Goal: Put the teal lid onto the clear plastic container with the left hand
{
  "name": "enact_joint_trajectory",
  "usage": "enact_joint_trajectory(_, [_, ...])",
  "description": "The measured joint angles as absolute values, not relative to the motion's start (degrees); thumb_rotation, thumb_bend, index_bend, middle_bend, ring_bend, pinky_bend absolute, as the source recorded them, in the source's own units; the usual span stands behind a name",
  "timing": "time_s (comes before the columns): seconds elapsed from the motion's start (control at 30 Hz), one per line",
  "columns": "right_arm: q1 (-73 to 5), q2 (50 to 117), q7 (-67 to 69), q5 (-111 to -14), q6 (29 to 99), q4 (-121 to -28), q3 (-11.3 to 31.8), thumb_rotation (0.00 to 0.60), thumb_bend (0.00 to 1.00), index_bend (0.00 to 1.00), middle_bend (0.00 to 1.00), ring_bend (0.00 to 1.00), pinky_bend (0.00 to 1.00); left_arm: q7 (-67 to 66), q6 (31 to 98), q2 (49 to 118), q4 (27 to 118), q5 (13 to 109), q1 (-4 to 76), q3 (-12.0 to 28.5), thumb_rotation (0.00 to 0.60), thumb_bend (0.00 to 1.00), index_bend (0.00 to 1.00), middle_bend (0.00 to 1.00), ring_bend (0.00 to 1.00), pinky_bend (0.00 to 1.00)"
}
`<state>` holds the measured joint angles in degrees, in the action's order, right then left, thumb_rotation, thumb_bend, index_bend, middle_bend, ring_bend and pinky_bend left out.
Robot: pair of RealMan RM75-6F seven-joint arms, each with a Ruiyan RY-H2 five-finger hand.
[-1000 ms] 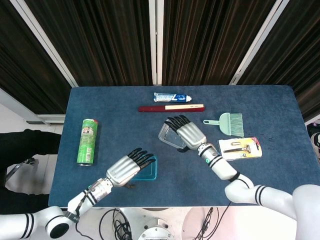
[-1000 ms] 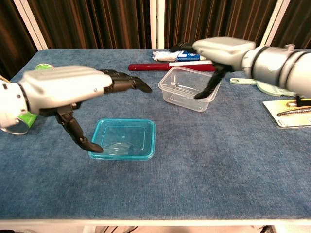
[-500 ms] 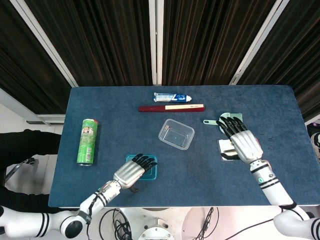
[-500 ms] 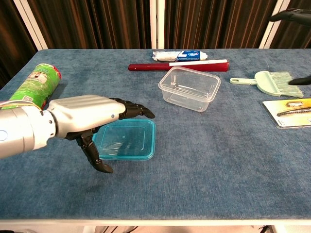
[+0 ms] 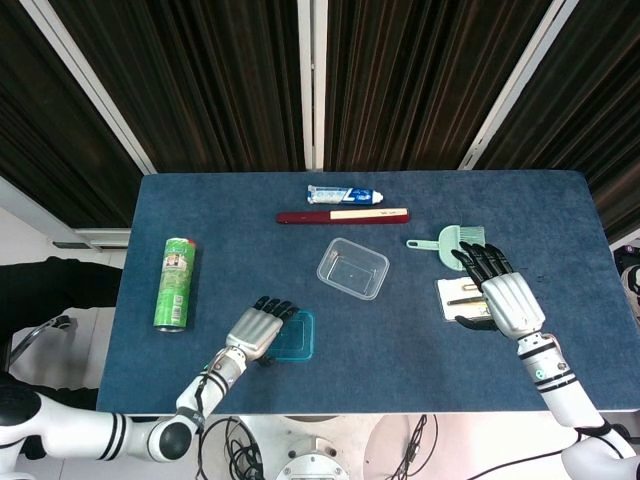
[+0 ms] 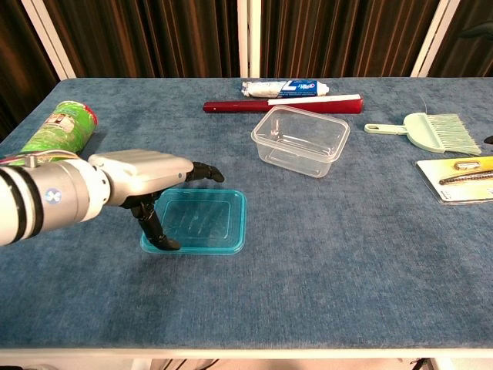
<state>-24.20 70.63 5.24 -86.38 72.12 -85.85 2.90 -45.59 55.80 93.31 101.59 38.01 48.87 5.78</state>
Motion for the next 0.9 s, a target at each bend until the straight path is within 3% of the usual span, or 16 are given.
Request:
enact_joint_trajectory(0.3, [-22.9,70.9,8.1,-86.7,73.0,-84.4,2.8,0.6,0.03,0.0,0.0,0.0,0.0,-48.3,58.4,94.7,101.6,31.8,51.8,5.4,0.6,0.2,0.08,0.04,0.0,0.0])
enact_joint_trajectory(0.53, [-22.4,70.9,10.2,-87.4,73.1,-83.9,2.6,0.6,0.03,0.0,0.0,0.0,0.0,-49.1,59.8,95.2,102.5,27.9,53.7,5.6,0.6,0.1,0.08,0.04,0.0,0.0])
enact_joint_trajectory(0.9, [-21.7,71.6,12.6,-88.3,73.7,-82.2,2.6,0.6,0.03,0.0,0.0,0.0,0.0,-48.3,63.3,95.2,105.3,28.3,54.4,5.6,0.6,0.06,0.08,0.04,0.0,0.0])
